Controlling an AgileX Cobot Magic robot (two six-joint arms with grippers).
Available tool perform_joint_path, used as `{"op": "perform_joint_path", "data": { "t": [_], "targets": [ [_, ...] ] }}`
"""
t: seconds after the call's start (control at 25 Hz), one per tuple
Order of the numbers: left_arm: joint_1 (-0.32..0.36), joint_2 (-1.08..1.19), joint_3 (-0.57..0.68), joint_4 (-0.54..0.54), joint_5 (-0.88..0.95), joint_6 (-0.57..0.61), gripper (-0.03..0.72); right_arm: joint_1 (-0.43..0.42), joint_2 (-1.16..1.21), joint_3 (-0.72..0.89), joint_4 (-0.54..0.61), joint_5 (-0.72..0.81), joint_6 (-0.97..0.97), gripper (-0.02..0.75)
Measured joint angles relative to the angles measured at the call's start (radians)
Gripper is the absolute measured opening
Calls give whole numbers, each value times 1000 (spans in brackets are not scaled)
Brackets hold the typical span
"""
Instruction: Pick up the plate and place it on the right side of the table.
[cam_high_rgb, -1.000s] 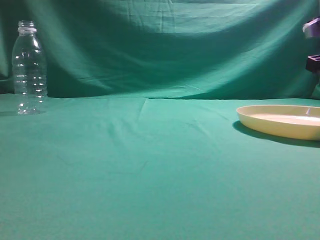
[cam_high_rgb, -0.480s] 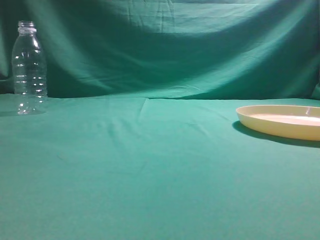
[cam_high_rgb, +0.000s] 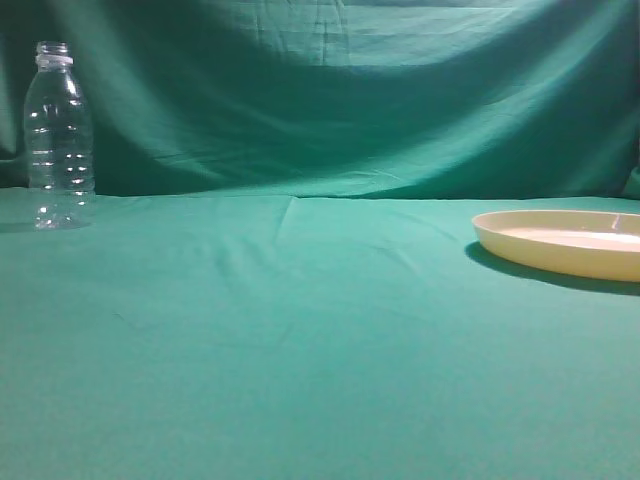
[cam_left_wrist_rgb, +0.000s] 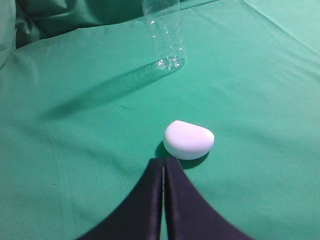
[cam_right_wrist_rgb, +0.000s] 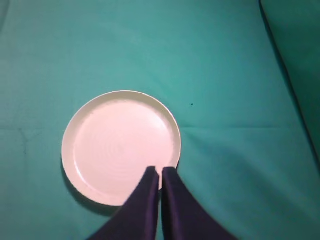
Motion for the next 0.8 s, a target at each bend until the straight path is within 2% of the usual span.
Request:
{"op": "perform_joint_path", "data": {
  "t": [0.32, 0.56, 0.8],
  "targets": [
    [0, 0, 0, 0, 0, 0, 0, 0, -389, 227, 19, -23, -9, 0],
    [0, 0, 0, 0, 0, 0, 0, 0, -647, 272, 59, -8, -9, 0],
    [0, 0, 0, 0, 0, 0, 0, 0, -780, 272, 69, 59, -9, 0]
  ]
}}
